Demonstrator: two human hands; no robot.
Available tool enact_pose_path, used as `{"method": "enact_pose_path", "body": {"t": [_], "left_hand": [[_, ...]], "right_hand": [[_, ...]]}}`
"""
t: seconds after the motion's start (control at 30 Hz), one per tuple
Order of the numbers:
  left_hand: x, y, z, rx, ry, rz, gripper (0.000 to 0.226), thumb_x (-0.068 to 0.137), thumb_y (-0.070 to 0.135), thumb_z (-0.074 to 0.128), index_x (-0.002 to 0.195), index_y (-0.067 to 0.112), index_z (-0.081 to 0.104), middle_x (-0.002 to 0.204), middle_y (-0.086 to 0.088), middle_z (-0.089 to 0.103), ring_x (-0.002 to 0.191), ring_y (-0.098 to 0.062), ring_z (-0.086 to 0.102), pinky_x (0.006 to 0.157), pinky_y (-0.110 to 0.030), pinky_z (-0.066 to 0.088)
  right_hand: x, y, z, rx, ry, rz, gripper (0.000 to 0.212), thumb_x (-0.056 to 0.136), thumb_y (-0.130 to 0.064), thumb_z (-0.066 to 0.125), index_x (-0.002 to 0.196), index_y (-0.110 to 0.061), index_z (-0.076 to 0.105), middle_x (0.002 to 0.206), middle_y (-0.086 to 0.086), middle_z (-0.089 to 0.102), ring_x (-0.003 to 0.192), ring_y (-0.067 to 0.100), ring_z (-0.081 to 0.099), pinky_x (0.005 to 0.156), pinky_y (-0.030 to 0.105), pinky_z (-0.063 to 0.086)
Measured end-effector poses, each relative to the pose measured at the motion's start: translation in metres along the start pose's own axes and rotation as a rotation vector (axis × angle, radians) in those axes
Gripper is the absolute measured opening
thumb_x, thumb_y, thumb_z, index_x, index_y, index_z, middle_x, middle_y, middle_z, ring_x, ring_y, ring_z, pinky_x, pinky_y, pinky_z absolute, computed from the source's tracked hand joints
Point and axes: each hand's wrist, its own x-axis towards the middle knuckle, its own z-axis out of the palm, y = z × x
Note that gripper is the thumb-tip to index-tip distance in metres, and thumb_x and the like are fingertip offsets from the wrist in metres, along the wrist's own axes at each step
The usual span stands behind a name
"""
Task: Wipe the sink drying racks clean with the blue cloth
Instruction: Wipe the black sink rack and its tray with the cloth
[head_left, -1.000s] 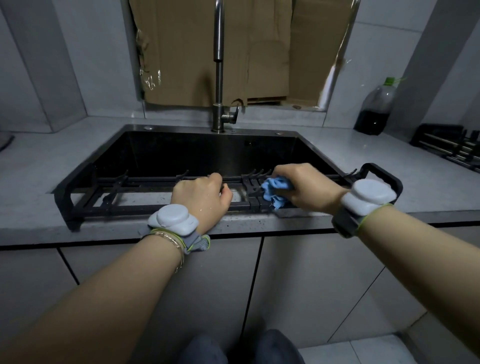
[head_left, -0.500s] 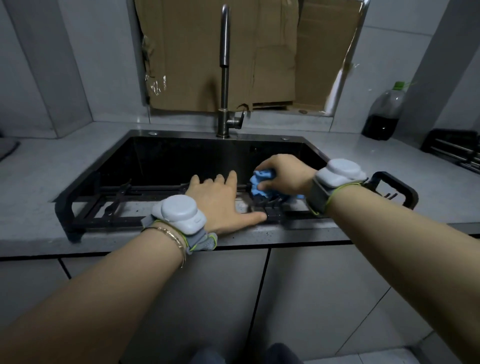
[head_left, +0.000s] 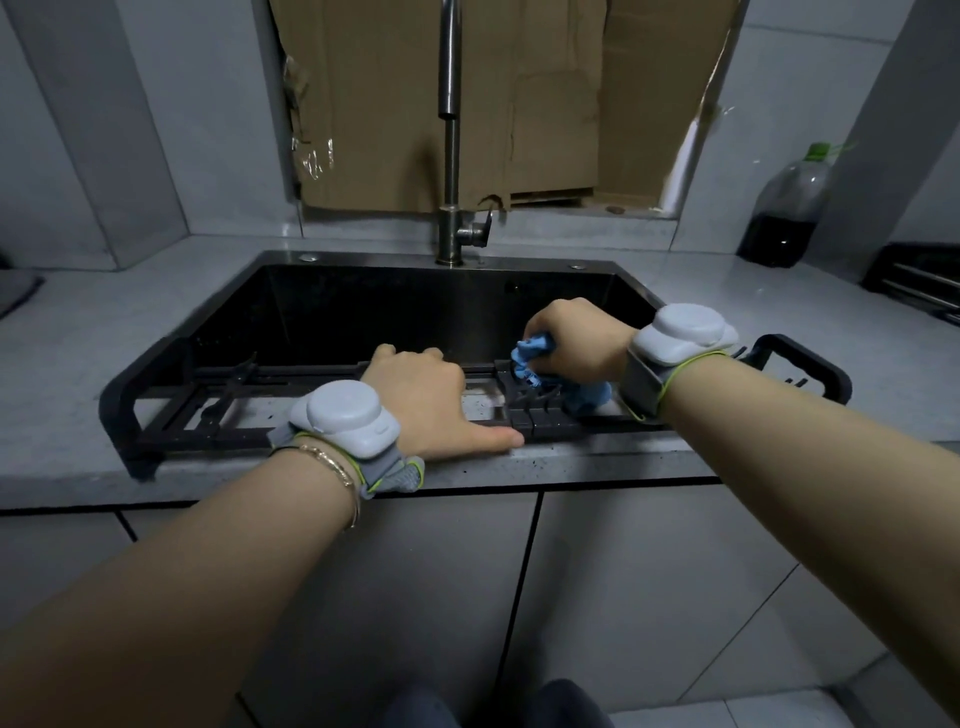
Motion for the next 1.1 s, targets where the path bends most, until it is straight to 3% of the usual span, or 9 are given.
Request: {"method": "enact_pose_path", "body": {"t": [0.07,0.2,0.37,0.5,0.7,0.8,0.9,1.0,1.1], "left_hand": [[0.0,0.0,0.002,-0.033,0.015,-0.011,0.07,0.062,0.089,0.037,0.071,0.021,0.05,0.091,0.0,0.05,0.076,-0.018,0.045,0.072,-0.031,0.037],[-0.001,0.0,0.003,-0.028,0.024,-0.023,0.067,0.061,0.09,0.037,0.061,0.023,0.041,0.086,0.003,0.047,0.073,-0.018,0.043,0.067,-0.03,0.036],[0.001,-0.002,0.001,-0.044,-0.001,0.002,0.069,0.06,0.091,0.035,0.06,0.023,0.044,0.085,0.005,0.047,0.071,-0.017,0.045,0.065,-0.029,0.036],[0.002,-0.004,0.002,-0.051,-0.01,0.025,0.069,0.06,0.092,0.035,0.06,0.024,0.044,0.084,0.004,0.048,0.07,-0.017,0.046,0.065,-0.029,0.036],[-0.001,-0.002,0.006,-0.048,0.052,0.008,0.067,0.062,0.089,0.037,0.058,0.022,0.04,0.084,0.002,0.047,0.07,-0.018,0.043,0.066,-0.03,0.034],[0.0,-0.001,0.008,-0.025,0.085,0.013,0.07,0.063,0.09,0.037,0.059,0.019,0.042,0.085,0.001,0.05,0.072,-0.019,0.045,0.068,-0.029,0.033],[0.0,-0.003,0.009,-0.025,0.084,0.003,0.073,0.061,0.091,0.035,0.064,0.019,0.047,0.085,0.002,0.049,0.072,-0.018,0.045,0.068,-0.029,0.035],[0.0,-0.004,0.01,-0.03,0.09,0.007,0.075,0.06,0.092,0.033,0.067,0.019,0.053,0.089,0.002,0.053,0.073,-0.019,0.048,0.067,-0.03,0.036],[0.0,-0.002,0.01,-0.018,0.105,0.01,0.075,0.062,0.091,0.033,0.068,0.019,0.053,0.09,0.002,0.053,0.075,-0.02,0.049,0.068,-0.029,0.035]], "right_hand": [[0.004,-0.006,0.002,-0.025,0.008,-0.001,0.021,0.084,-0.024,0.066,0.097,-0.007,0.067,0.091,0.01,0.061,0.086,0.022,0.053,0.069,0.027,0.037],[0.01,-0.015,0.01,-0.008,0.009,-0.009,0.025,0.083,-0.031,0.066,0.067,-0.016,0.053,0.077,0.005,0.054,0.078,0.022,0.05,0.066,0.028,0.036],[0.002,-0.005,-0.001,0.039,-0.041,-0.043,0.016,0.083,-0.014,0.064,0.097,-0.008,0.065,0.085,0.002,0.056,0.082,0.015,0.05,0.065,0.021,0.032],[-0.005,0.008,-0.005,0.015,-0.06,0.011,0.012,0.082,-0.01,0.061,0.093,-0.008,0.064,0.085,0.005,0.057,0.081,0.017,0.051,0.066,0.022,0.034],[0.004,-0.005,0.008,0.019,0.019,0.034,0.031,0.08,-0.036,0.068,0.081,-0.005,0.062,0.075,0.007,0.056,0.074,0.022,0.052,0.062,0.028,0.037],[0.01,-0.015,0.006,0.036,-0.013,0.001,0.018,0.082,-0.031,0.068,0.08,-0.016,0.058,0.08,0.002,0.056,0.079,0.018,0.052,0.066,0.026,0.037],[0.004,-0.006,0.004,0.122,-0.038,0.001,0.011,0.082,-0.022,0.069,0.086,-0.015,0.061,0.09,0.004,0.062,0.088,0.02,0.057,0.073,0.026,0.043],[-0.004,0.012,-0.003,0.127,-0.036,0.072,0.016,0.079,-0.012,0.07,0.095,-0.013,0.065,0.1,0.007,0.066,0.095,0.021,0.06,0.084,0.031,0.048],[-0.006,0.023,-0.016,0.237,0.087,0.2,0.023,0.079,0.001,0.064,0.097,-0.013,0.065,0.095,0.005,0.063,0.087,0.017,0.058,0.078,0.027,0.05]]}}
